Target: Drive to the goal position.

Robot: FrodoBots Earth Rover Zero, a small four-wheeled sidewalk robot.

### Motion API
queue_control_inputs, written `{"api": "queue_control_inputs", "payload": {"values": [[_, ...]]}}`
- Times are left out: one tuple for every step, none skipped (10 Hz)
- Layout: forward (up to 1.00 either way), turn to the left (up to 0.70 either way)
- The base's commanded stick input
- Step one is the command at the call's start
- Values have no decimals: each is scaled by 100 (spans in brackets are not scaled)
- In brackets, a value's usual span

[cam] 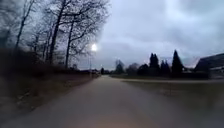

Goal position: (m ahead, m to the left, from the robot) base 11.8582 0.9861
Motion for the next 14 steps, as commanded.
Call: {"api": "queue_control_inputs", "payload": {"values": [[100,4],[100,4],[100,4],[100,4],[100,4],[100,4],[100,4],[100,4],[100,4],[100,4],[100,4],[100,32],[100,44],[100,33]]}}
